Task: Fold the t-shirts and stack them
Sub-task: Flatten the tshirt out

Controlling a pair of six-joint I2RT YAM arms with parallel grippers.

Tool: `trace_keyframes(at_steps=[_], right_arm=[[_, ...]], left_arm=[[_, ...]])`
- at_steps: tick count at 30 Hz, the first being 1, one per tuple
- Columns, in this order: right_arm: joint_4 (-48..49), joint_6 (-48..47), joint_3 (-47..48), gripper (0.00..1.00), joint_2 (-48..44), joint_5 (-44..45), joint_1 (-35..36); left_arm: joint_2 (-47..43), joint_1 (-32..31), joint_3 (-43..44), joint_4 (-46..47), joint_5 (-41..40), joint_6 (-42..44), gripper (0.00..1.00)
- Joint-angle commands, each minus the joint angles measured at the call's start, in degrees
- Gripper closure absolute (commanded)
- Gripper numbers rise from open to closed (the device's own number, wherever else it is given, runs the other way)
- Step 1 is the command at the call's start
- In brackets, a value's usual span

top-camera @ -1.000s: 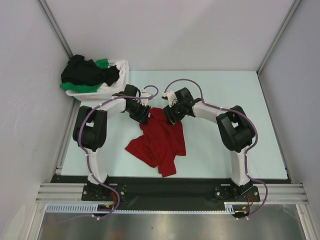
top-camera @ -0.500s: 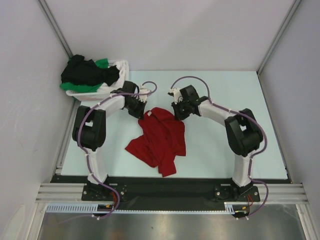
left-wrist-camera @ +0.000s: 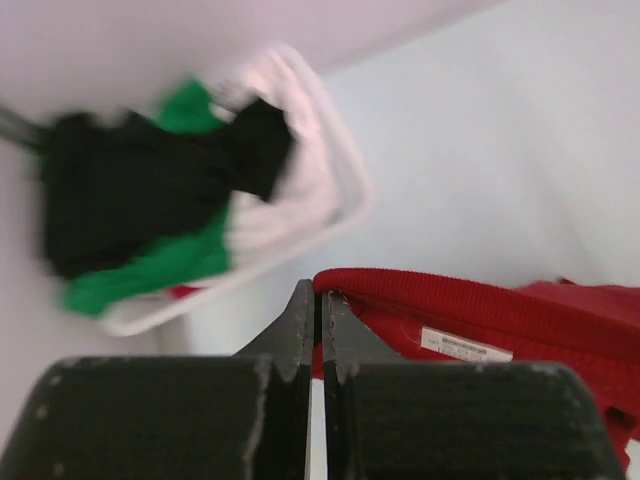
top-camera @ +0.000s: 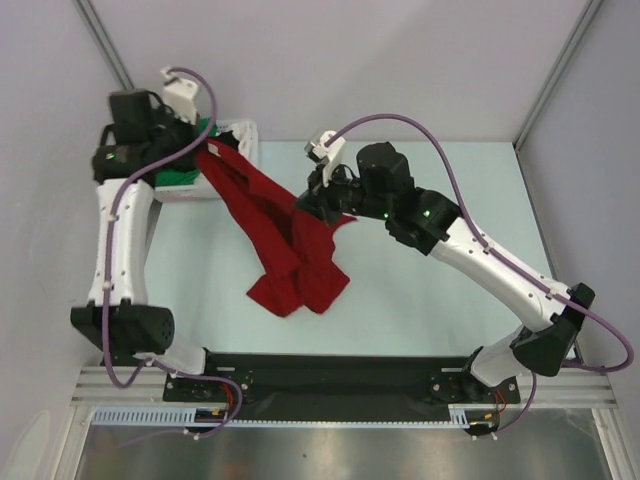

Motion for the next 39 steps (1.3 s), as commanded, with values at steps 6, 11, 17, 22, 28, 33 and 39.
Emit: trace_keyframes(at_steps=[6,11,17,22,28,33,39], right_arm=[[5.2,7.9,13.0,1.00,1.8,-14.0,8.7],[8.5,11.8,8.5,1.00,-1.0,-10.2,6.4],[17.6,28.1,-8.6,1.00,-8.9,-10.7,-10.7],[18.0,31.5,-25.2,1.00,-15.8,-5.5,-20.4],[19.9,34.5,-40.1,1.00,-21.5,-4.3,-36.9],[21.2,34.1,-45.5,1.00,-19.7,-6.3,-46.4],[22.2,33.4,-49.4,1.00,-18.2,-7.2,-52.7]], left_arm=[[-11.7,4.8,15.9,5.0,-17.5,11.1,1.00],[-6.2,3.4,21.3,9.1,-12.6,8.2,1.00],[6.9,-13.4,22.2,12.0,-15.0,11.1,1.00],[24.6,-22.4,28.3,13.5,-13.8,11.4,1.00],[35.3,-30.4,33.4,11.9,-13.1,11.1,0.43],[28.2,-33.7,22.1,5.6,-2.7,10.4,0.27],[10.2,-33.8,-7.5,4.9,-0.5,11.9,0.28]])
